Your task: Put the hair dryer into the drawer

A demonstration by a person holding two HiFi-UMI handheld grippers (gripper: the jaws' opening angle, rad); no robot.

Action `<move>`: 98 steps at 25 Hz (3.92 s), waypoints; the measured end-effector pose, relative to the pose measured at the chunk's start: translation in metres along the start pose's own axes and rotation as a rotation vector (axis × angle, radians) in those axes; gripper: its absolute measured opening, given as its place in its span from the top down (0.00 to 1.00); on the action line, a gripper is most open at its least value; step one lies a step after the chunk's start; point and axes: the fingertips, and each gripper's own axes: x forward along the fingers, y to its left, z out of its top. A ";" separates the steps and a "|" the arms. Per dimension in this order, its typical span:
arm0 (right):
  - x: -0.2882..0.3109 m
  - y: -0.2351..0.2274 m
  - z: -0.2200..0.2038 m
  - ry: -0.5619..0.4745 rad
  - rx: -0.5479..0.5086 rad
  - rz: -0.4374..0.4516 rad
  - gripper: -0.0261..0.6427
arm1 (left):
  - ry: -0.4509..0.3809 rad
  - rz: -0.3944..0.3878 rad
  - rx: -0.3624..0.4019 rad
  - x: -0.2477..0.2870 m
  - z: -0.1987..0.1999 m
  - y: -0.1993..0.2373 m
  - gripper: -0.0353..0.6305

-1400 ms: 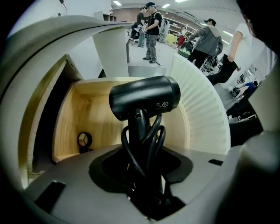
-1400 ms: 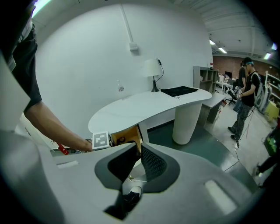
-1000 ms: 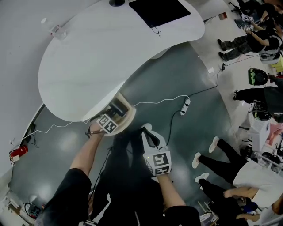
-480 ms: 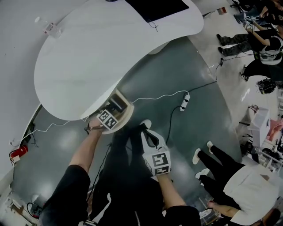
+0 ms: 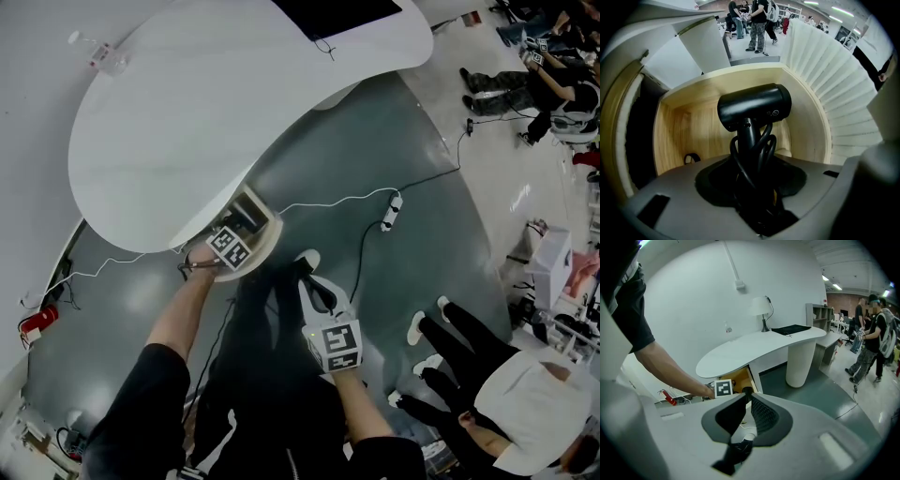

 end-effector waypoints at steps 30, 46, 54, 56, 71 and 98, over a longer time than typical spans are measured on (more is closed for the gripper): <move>0.005 0.011 -0.002 0.011 0.004 0.021 0.93 | 0.014 0.004 0.034 -0.010 -0.004 0.001 0.64; 0.007 0.023 0.007 0.006 -0.012 0.050 0.93 | -0.123 0.074 0.008 -0.071 -0.052 -0.011 0.63; 0.008 0.029 0.007 0.009 -0.025 0.061 0.93 | -0.152 0.085 -0.084 -0.073 -0.058 -0.008 0.61; 0.008 0.030 0.008 0.006 -0.026 0.058 0.93 | -0.164 0.086 -0.089 -0.073 -0.056 -0.007 0.64; 0.003 0.023 0.001 -0.006 -0.043 0.040 0.93 | -0.223 0.137 -0.113 -0.072 -0.044 0.006 0.81; -0.002 0.027 0.036 -0.044 -0.147 0.042 0.95 | -0.394 0.177 -0.312 -0.129 -0.045 0.005 0.92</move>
